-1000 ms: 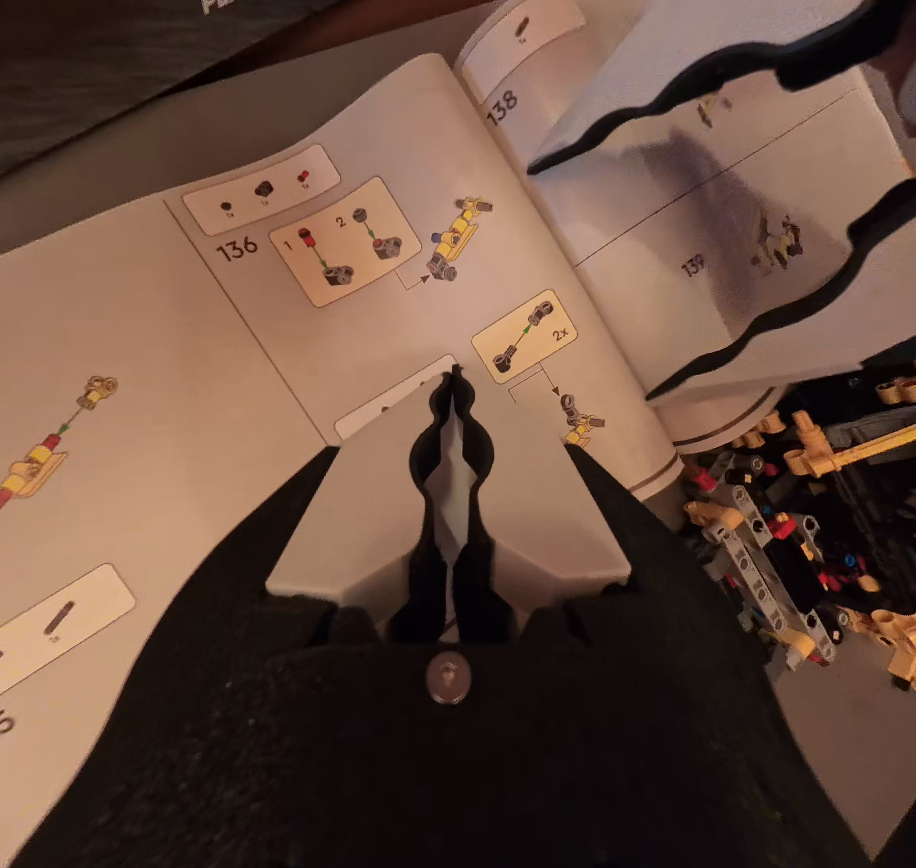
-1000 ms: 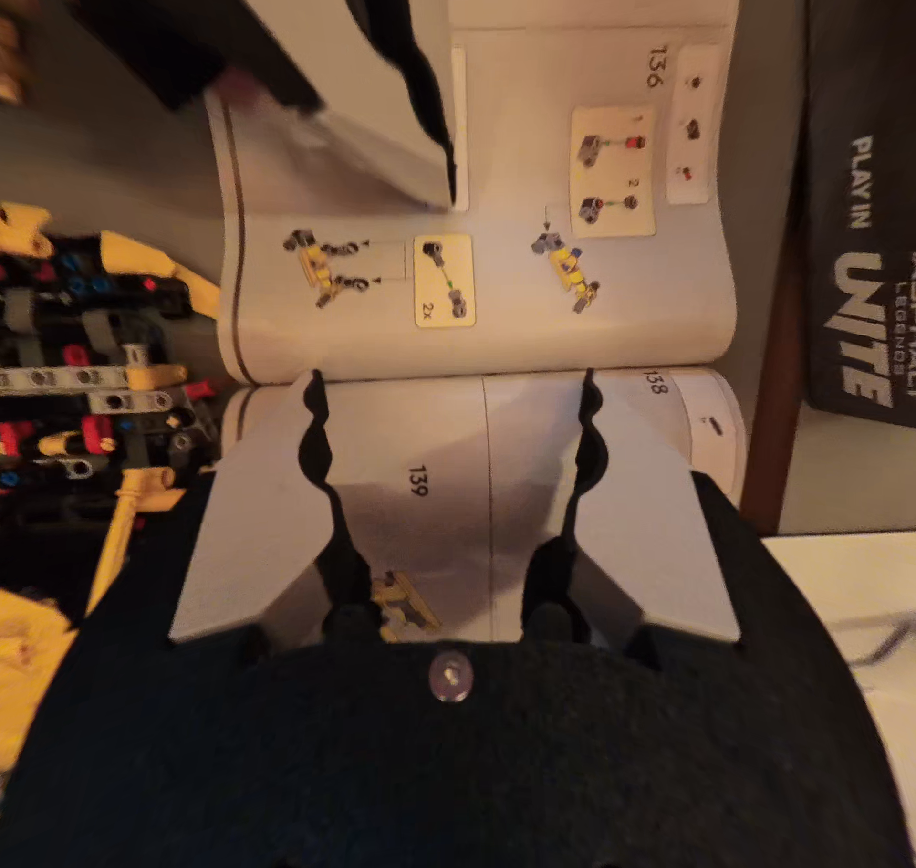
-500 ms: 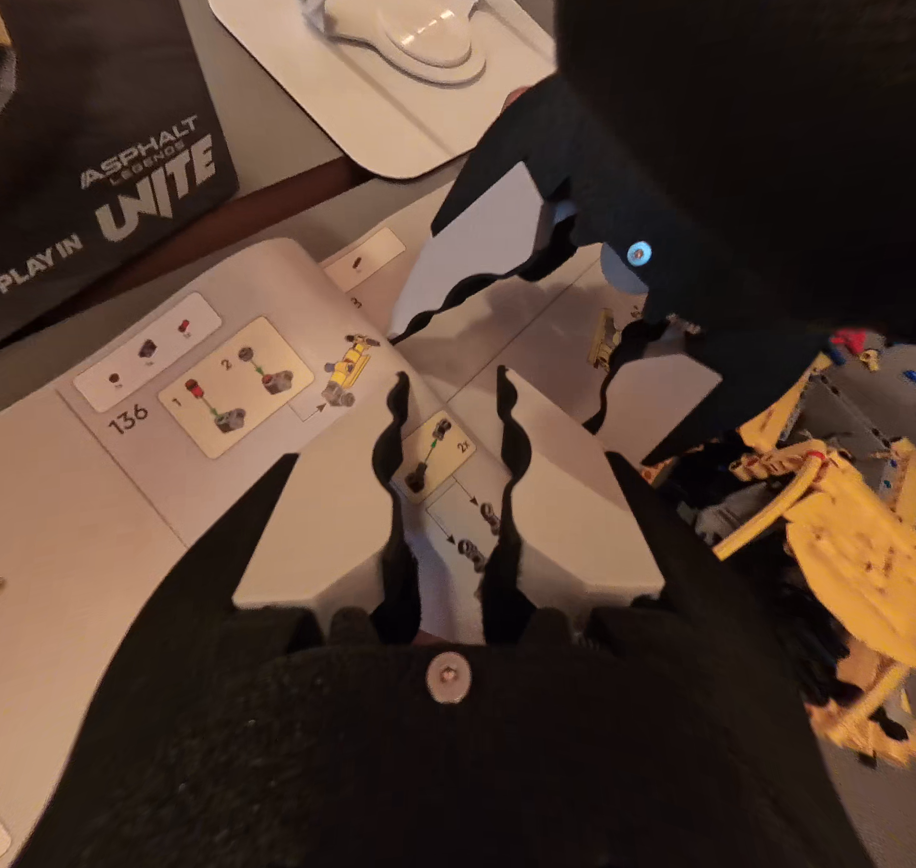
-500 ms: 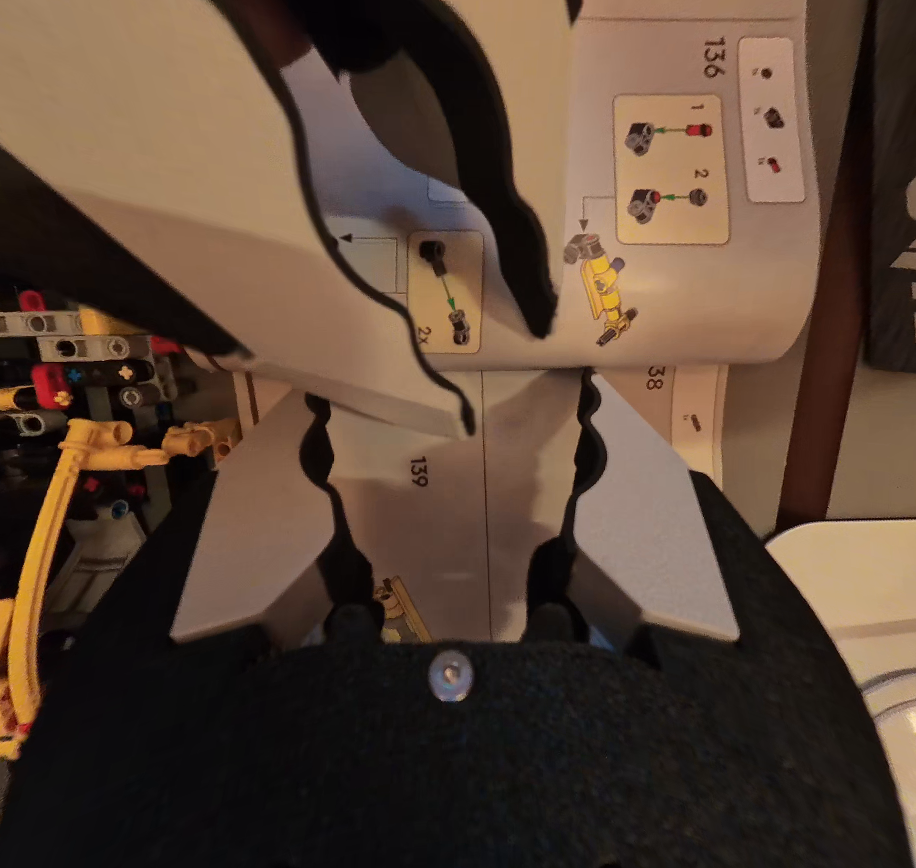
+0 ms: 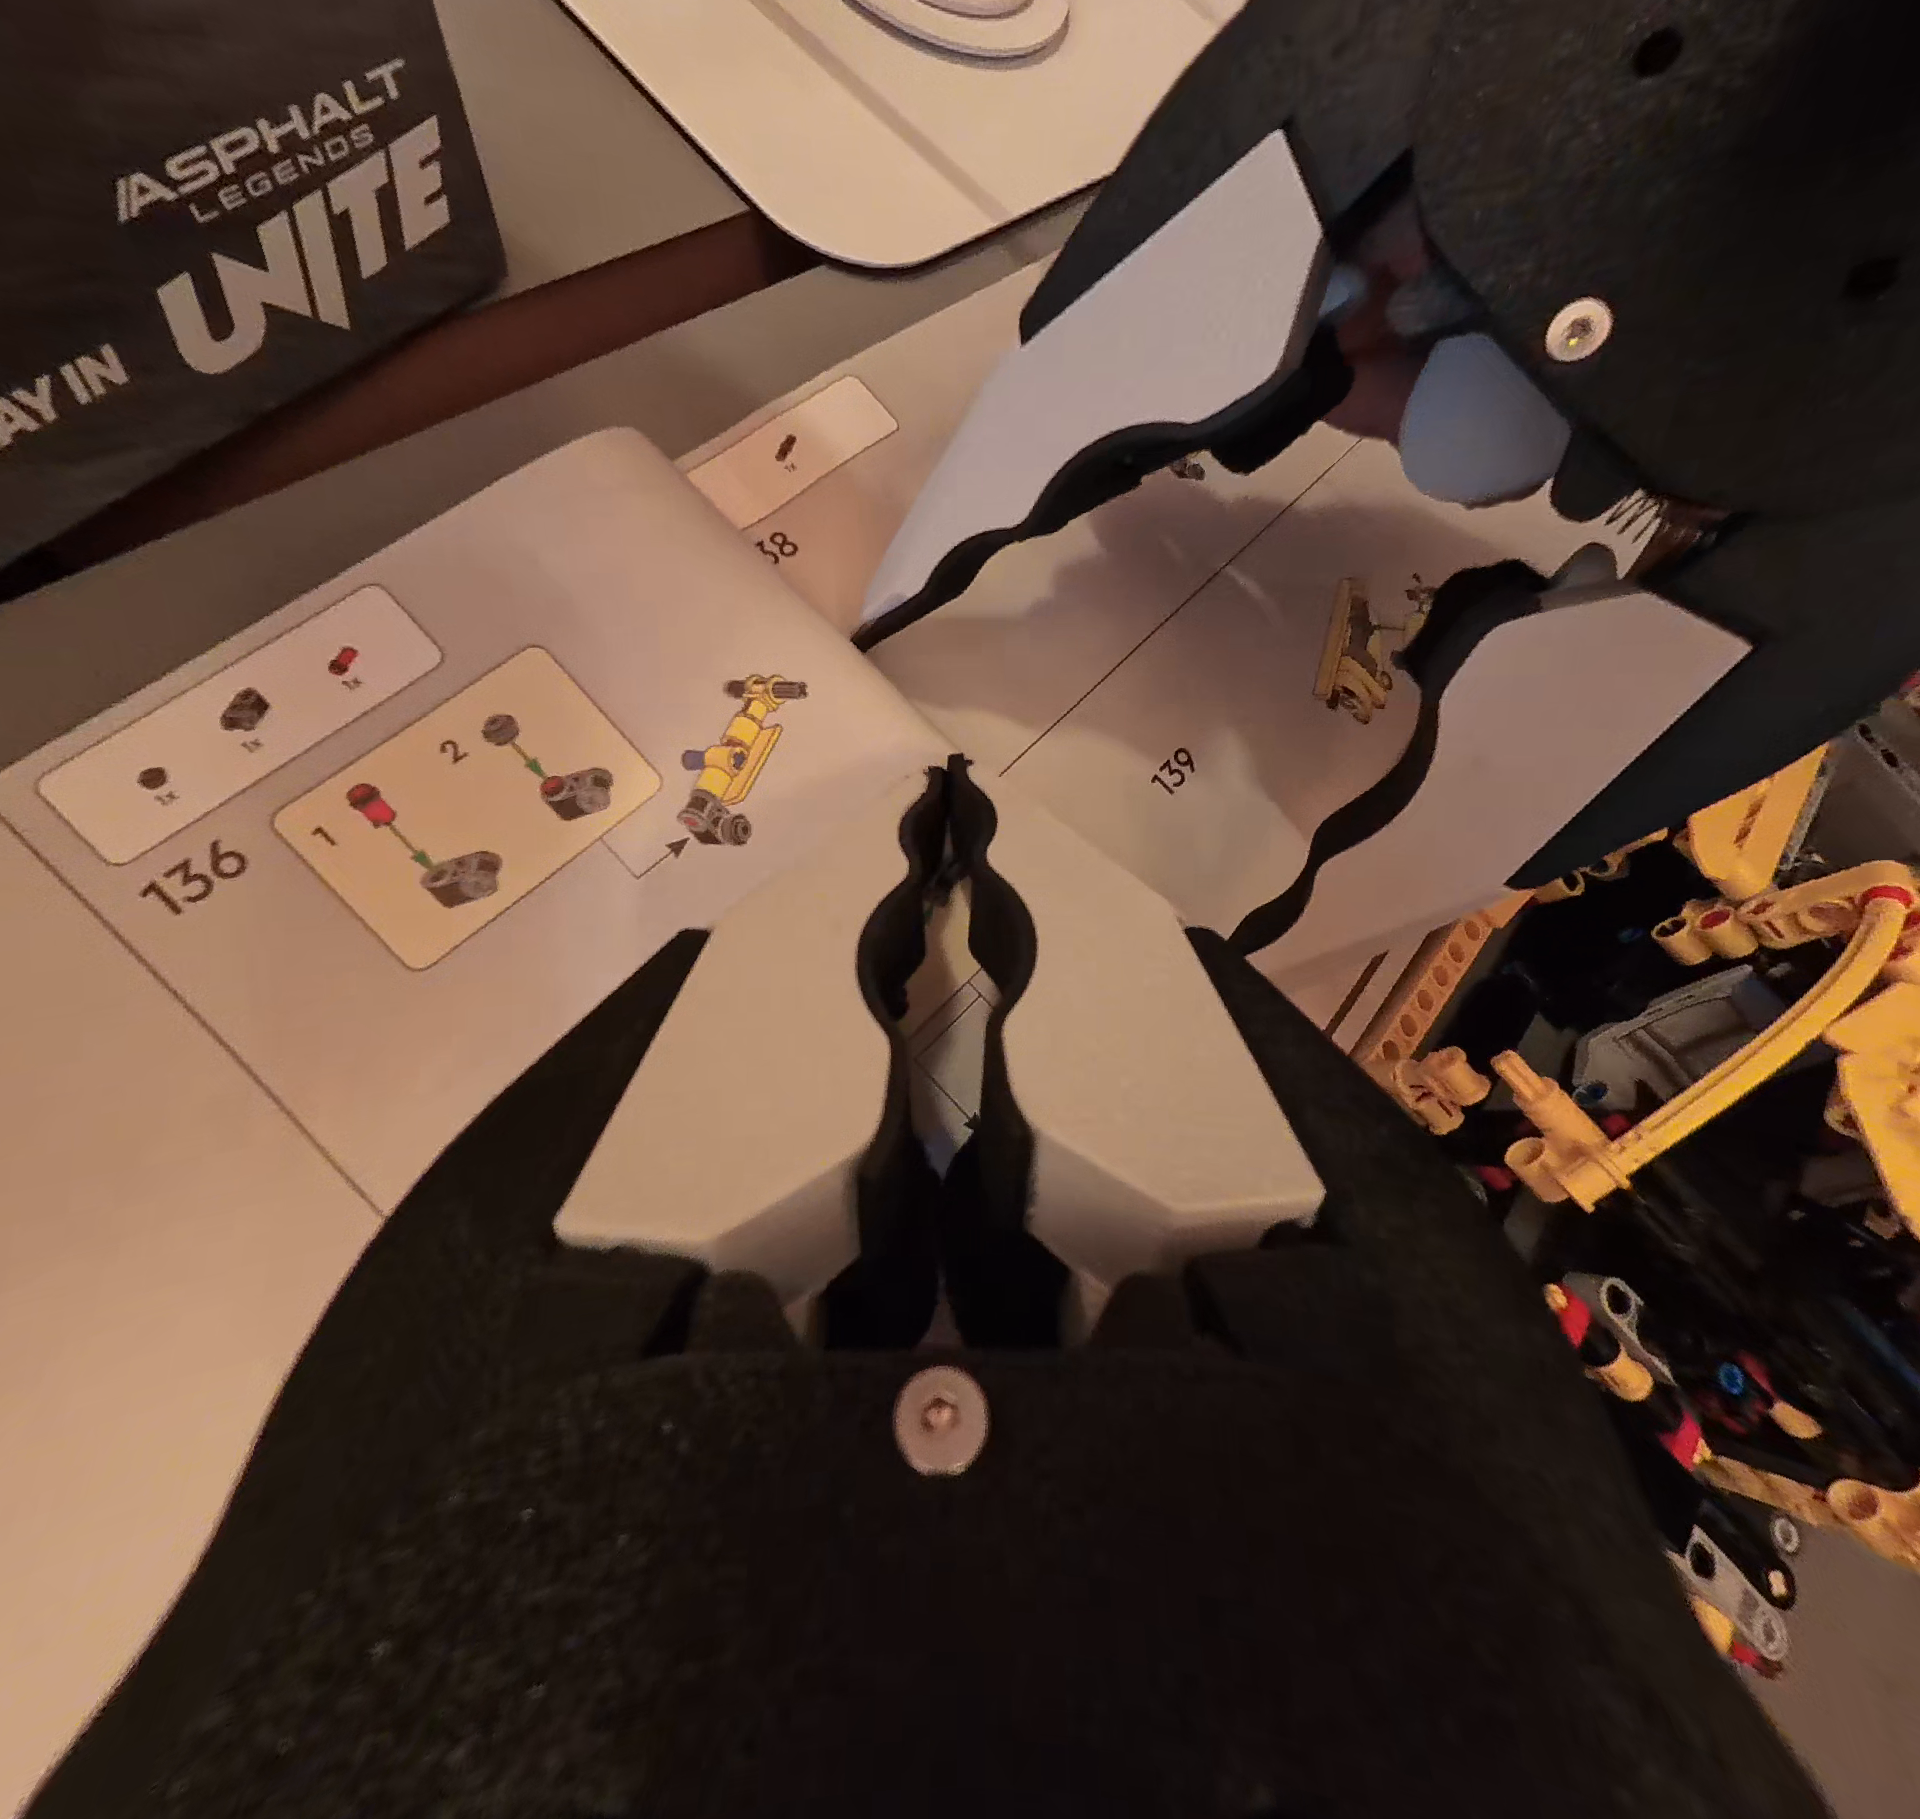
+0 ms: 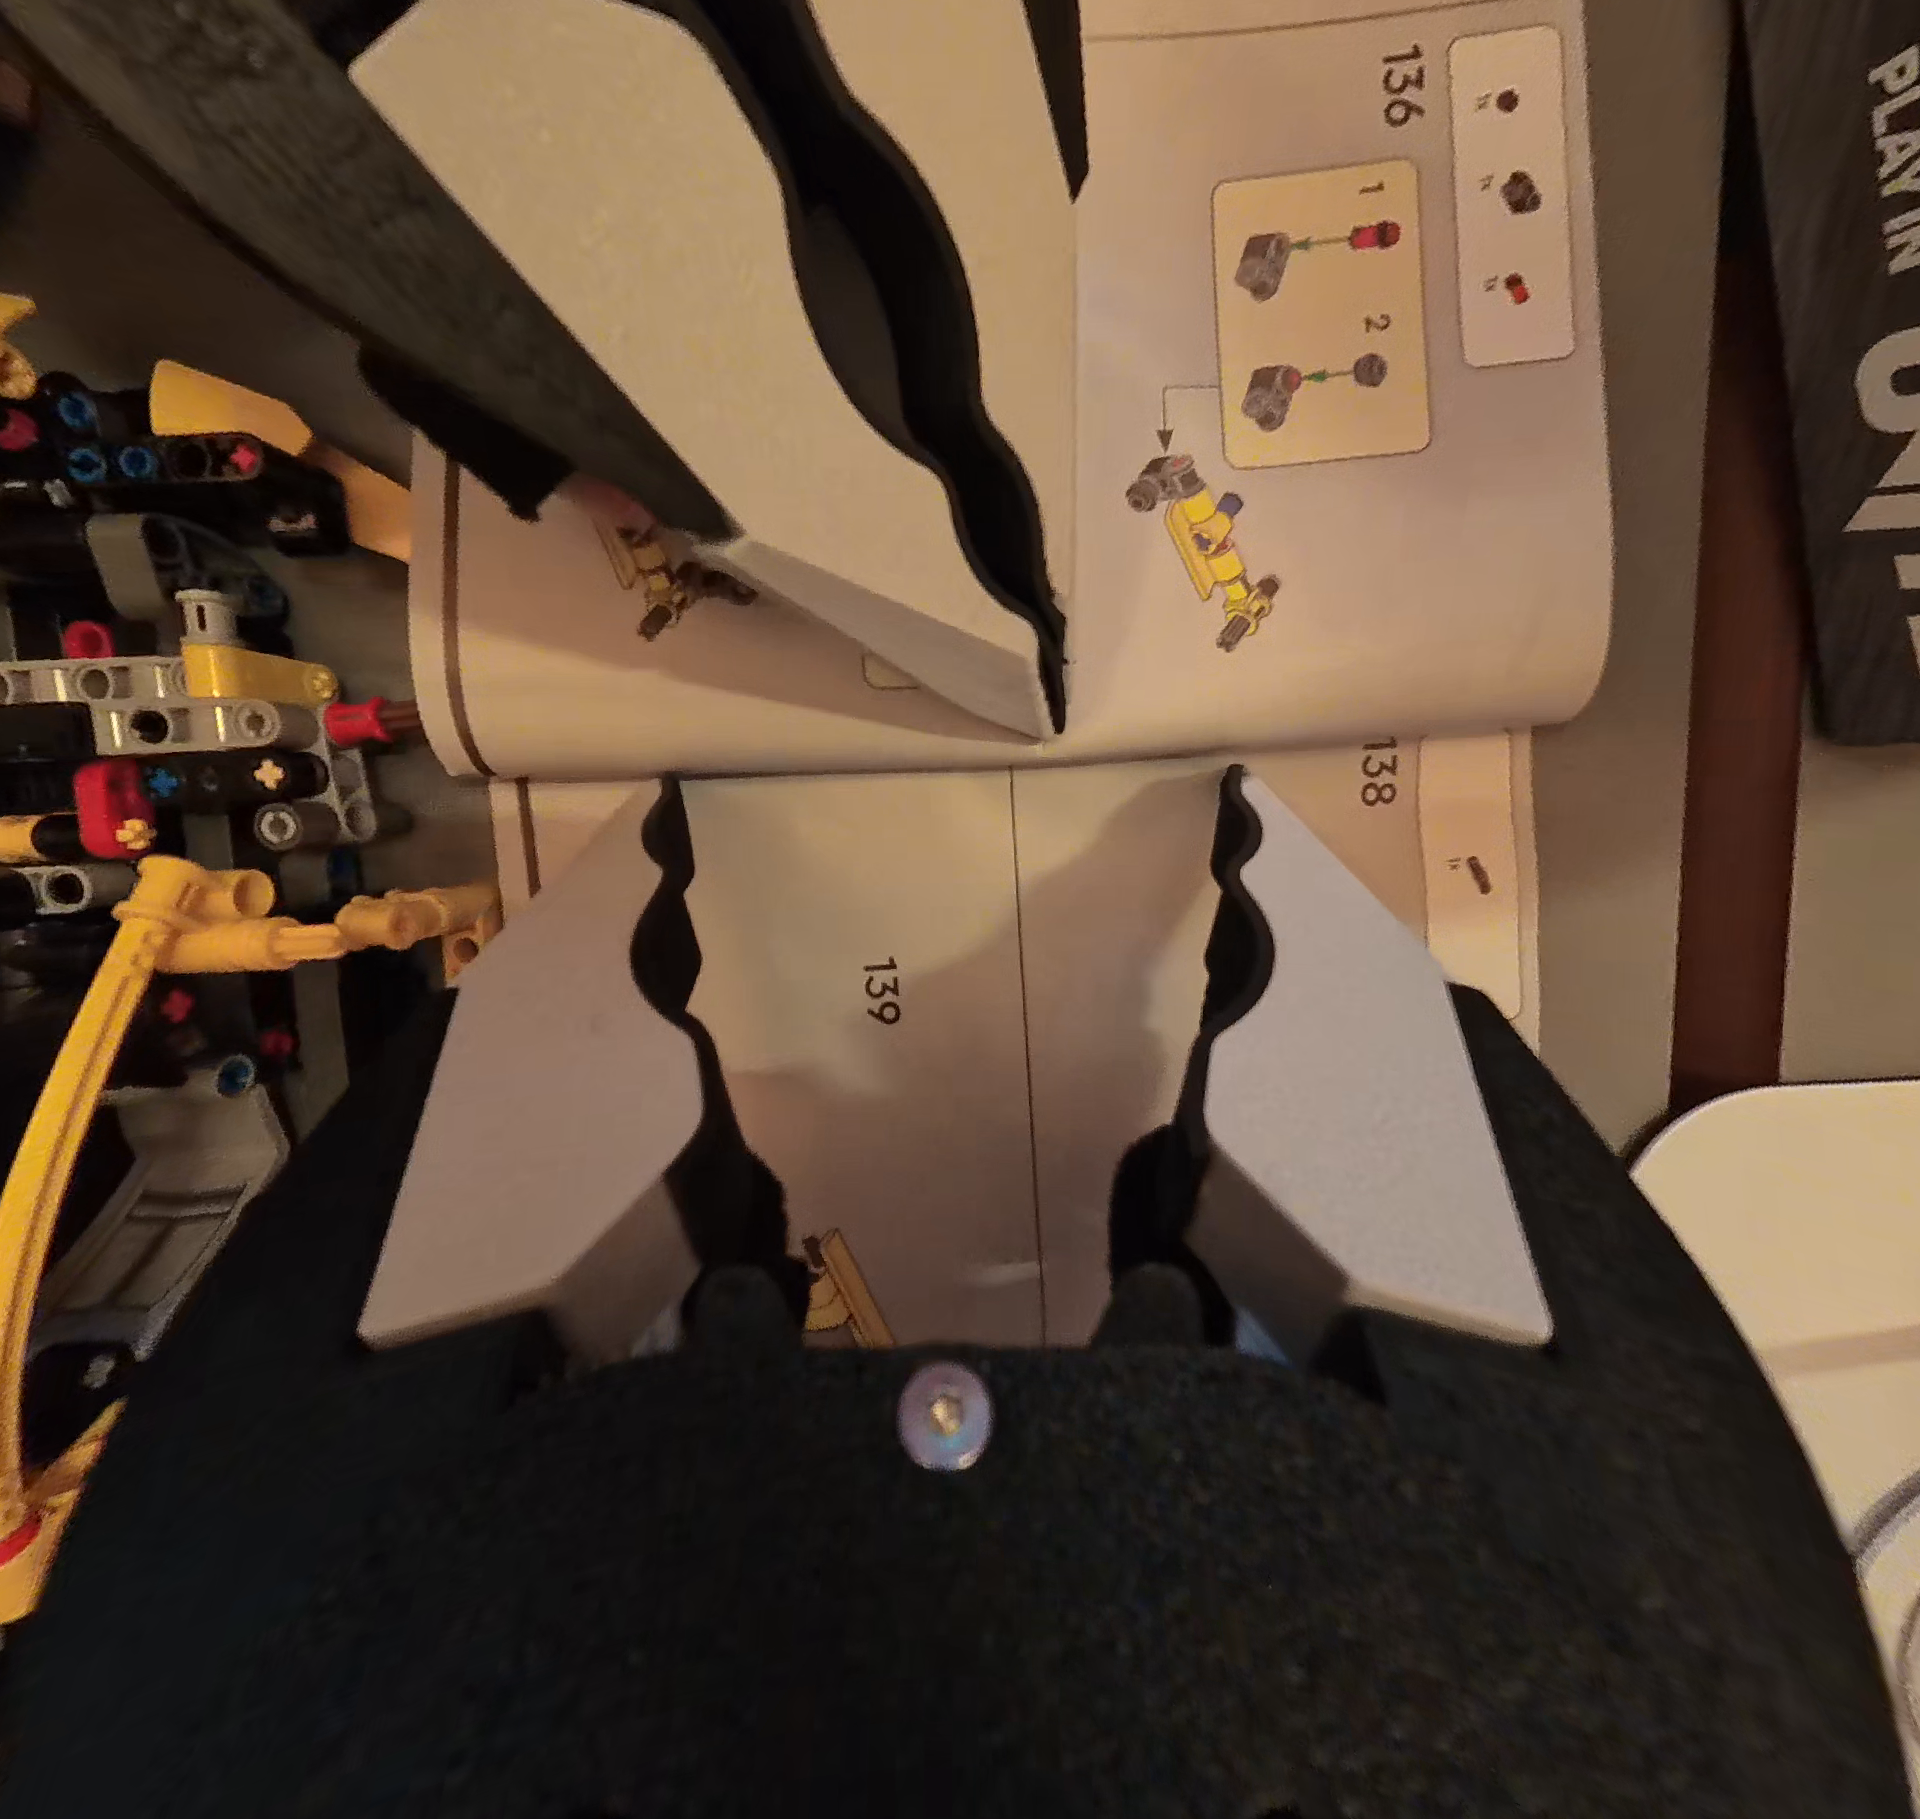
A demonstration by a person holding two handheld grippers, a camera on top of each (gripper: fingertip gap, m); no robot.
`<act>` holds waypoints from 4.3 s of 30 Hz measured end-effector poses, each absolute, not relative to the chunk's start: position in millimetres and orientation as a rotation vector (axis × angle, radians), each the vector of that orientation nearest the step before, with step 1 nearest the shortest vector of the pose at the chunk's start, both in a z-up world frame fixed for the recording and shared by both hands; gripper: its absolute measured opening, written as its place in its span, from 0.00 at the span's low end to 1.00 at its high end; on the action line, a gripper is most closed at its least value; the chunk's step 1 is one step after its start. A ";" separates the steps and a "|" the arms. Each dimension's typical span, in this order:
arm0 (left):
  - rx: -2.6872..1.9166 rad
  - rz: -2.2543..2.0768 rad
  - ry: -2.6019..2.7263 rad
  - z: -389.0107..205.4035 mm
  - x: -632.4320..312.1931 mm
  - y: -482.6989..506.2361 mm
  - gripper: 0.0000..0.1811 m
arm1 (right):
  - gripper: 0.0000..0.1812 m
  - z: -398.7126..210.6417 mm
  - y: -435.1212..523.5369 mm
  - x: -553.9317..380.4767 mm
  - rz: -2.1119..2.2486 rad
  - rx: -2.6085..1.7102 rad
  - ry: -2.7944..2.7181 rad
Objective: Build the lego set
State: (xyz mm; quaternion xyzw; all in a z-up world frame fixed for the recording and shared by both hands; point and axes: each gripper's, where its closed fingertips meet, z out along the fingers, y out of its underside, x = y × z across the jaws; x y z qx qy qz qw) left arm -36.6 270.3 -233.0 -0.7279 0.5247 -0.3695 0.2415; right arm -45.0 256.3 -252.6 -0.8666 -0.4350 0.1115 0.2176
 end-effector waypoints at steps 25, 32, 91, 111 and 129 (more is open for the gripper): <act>-2.207 -1.061 1.307 -232.2 -159.7 164.1 0.30 | 0.50 -226.9 11.3 -31.5 0.530 -2.341 -0.337; -2.207 -1.052 1.339 -232.3 -164.1 143.4 0.30 | 0.50 -225.6 -10.5 -37.2 0.576 -2.363 -0.308; -1.997 -0.661 0.678 -185.8 -242.6 303.0 0.30 | 0.12 -234.7 -13.6 165.2 -0.046 -2.384 0.159; -1.985 -0.697 0.691 -181.3 -237.6 296.8 0.29 | 0.02 -205.2 -54.1 -20.3 0.439 -2.398 -0.506; -1.987 -0.725 0.699 -181.0 -234.3 292.4 0.29 | 0.10 -213.9 -53.0 -7.9 0.234 -2.348 -0.416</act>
